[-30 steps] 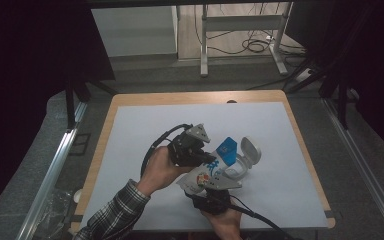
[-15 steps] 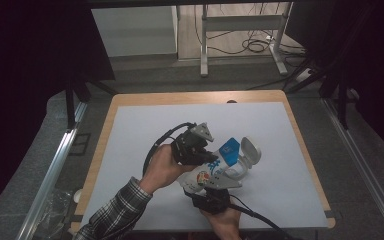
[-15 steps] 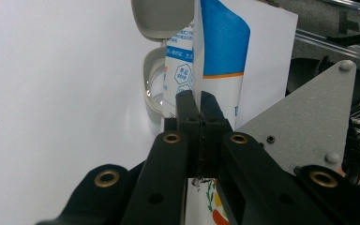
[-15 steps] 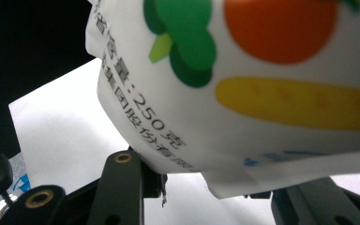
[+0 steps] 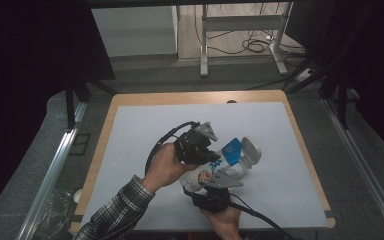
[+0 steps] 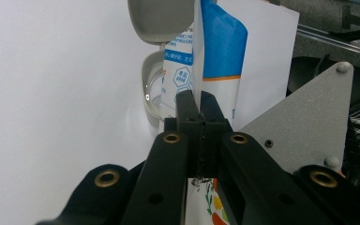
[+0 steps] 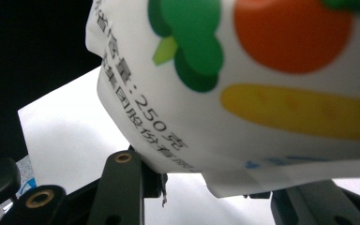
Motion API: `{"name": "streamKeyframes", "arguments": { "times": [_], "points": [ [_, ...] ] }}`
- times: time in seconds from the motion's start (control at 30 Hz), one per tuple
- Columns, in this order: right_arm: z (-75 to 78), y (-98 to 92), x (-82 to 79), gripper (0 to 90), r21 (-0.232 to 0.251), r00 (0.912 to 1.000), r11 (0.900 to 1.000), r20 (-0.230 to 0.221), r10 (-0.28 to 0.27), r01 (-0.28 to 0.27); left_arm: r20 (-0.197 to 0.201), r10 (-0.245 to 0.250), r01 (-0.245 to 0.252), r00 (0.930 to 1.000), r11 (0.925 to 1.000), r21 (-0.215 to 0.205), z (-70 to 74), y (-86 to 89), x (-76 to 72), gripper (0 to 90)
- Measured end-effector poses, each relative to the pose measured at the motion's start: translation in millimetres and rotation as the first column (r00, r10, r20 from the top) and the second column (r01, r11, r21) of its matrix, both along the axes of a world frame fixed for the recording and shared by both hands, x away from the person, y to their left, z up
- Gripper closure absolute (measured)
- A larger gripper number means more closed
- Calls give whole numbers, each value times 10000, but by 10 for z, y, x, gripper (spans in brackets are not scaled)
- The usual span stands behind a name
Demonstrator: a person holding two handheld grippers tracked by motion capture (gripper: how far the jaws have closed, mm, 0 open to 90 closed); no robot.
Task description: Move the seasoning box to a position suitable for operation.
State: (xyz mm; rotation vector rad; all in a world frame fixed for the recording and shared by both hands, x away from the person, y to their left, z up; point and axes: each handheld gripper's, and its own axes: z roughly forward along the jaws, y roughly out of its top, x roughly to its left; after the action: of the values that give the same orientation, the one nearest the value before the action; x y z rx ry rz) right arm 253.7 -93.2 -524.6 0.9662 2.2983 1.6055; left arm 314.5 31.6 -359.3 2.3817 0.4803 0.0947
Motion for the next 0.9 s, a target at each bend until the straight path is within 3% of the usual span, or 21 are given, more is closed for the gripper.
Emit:
{"name": "streamKeyframes", "arguments": {
  "times": [0.9],
  "points": [
    [62,-20,25,596,338,9996,9991,-38,264,-263,-31,-172,173,9998,9993,320,46,-152,27,900]
  ]
}}
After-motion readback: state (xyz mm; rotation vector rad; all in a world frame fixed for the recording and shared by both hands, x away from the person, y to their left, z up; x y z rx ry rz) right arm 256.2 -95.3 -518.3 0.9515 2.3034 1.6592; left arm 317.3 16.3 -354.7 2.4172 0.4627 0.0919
